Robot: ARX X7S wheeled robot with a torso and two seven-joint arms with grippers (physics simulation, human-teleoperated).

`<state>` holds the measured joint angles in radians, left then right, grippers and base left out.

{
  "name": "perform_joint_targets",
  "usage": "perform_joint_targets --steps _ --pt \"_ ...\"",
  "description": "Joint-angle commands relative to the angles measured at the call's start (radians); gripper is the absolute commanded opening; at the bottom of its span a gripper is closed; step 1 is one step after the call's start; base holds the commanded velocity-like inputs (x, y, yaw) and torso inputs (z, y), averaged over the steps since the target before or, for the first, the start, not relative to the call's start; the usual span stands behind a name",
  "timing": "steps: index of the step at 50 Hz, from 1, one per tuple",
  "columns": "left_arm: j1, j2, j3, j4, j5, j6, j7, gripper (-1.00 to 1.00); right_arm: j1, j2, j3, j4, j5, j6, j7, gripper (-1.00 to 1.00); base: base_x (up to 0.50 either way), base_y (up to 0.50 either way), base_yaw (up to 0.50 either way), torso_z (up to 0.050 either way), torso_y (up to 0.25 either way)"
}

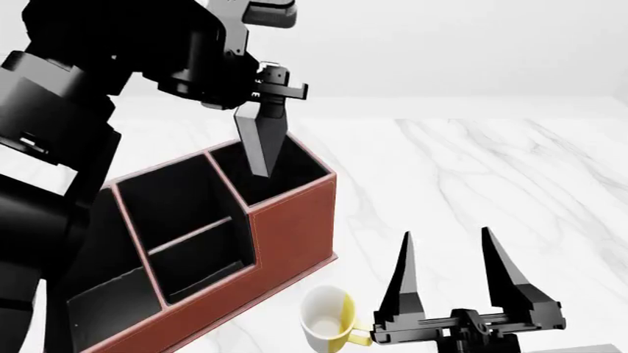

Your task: Pick up the book and place it in the right compartment of the caddy.

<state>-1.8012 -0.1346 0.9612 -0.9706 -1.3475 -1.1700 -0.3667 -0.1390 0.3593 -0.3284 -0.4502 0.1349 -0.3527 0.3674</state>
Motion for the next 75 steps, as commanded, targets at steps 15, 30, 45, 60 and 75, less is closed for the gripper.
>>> perform_joint_targets --steps 15,30,45,60,75 --pt "0.006 0.032 -0.015 -0.047 0.084 0.06 0.008 -1.0 0.006 -0.009 0.016 0.002 -0.01 0.002 -0.014 1.0 0.0 0.0 0.0 0.001 0.001" --pt "0.028 0.043 0.003 -0.044 0.09 0.059 0.025 -1.0 0.004 -0.005 0.009 -0.001 -0.012 0.003 -0.01 1.0 0.0 0.0 0.0 0.0 0.001" --pt "0.071 0.056 0.041 -0.089 0.128 0.098 0.066 -1.0 0.006 -0.003 0.003 0.011 -0.014 -0.006 -0.008 1.0 0.0 0.0 0.0 0.0 0.001" --pt "0.124 0.086 0.09 -0.11 0.167 0.133 0.106 -1.0 0.006 0.001 -0.002 0.01 -0.013 -0.005 -0.004 1.0 0.0 0.0 0.0 0.001 0.001" --pt "0.167 0.127 0.138 -0.194 0.206 0.19 0.168 -1.0 0.008 0.005 -0.007 0.006 -0.011 0.0 0.0 1.0 0.0 0.0 0.0 0.0 0.001"
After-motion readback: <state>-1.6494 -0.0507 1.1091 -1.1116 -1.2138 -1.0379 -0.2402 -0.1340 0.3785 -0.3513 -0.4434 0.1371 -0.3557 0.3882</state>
